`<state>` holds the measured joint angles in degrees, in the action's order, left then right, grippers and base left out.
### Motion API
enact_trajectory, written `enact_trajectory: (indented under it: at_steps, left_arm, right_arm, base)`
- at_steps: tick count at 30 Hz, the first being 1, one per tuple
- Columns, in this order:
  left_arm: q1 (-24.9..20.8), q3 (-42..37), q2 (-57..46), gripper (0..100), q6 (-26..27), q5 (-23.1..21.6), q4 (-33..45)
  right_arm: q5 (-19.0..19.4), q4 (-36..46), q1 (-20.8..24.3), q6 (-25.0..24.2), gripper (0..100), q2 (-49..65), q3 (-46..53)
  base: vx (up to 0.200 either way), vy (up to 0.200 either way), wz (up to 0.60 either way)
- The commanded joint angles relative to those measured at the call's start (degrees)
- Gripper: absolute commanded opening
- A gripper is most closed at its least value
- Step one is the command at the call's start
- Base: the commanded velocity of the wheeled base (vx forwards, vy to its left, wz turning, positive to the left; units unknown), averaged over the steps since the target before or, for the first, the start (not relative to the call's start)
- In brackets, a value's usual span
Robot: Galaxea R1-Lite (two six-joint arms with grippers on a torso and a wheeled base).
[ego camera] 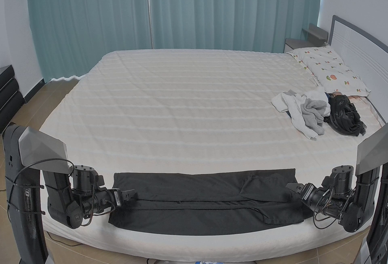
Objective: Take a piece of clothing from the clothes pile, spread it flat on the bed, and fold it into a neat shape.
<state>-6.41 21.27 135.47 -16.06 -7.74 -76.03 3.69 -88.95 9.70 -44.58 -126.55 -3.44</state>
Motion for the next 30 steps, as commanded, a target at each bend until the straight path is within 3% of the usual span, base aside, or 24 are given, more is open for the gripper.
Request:
enact_trajectory:
  at_steps: [1, 7, 12, 18, 30]
  left_arm:
    - [-0.88, 0.52, 0.76, 100, -0.03, 0.09, 0.01]
    - [-2.03, 1.14, 2.34, 100, -0.03, 0.27, 0.71]
    - [-2.03, 1.14, 2.16, 100, 0.32, 4.58, 0.62]
    - [-2.46, -0.53, 0.93, 100, 0.85, 6.51, 0.71]
    - [-3.87, 1.58, 3.66, 100, 0.85, 6.86, 0.53]
  right_arm:
    - [-0.09, -0.61, 0.58, 0.02, 100, 0.6, 0.19]
    - [0.0, -0.61, 0.67, -0.16, 100, 1.66, 0.71]
    - [0.0, -0.61, 0.67, -0.16, 100, 1.57, 0.89]
    - [0.0, -0.61, 0.76, -0.07, 100, 1.31, 0.8]
    - [0.0, -0.61, 1.55, -0.16, 100, 1.31, 0.8]
  base:
    - [0.0, 0.0, 0.0]
    - [0.0, 0.0, 0.0]
    - [0.0, 0.0, 0.0]
    - [0.0, 0.0, 0.0]
    - [0.0, 0.0, 0.0]
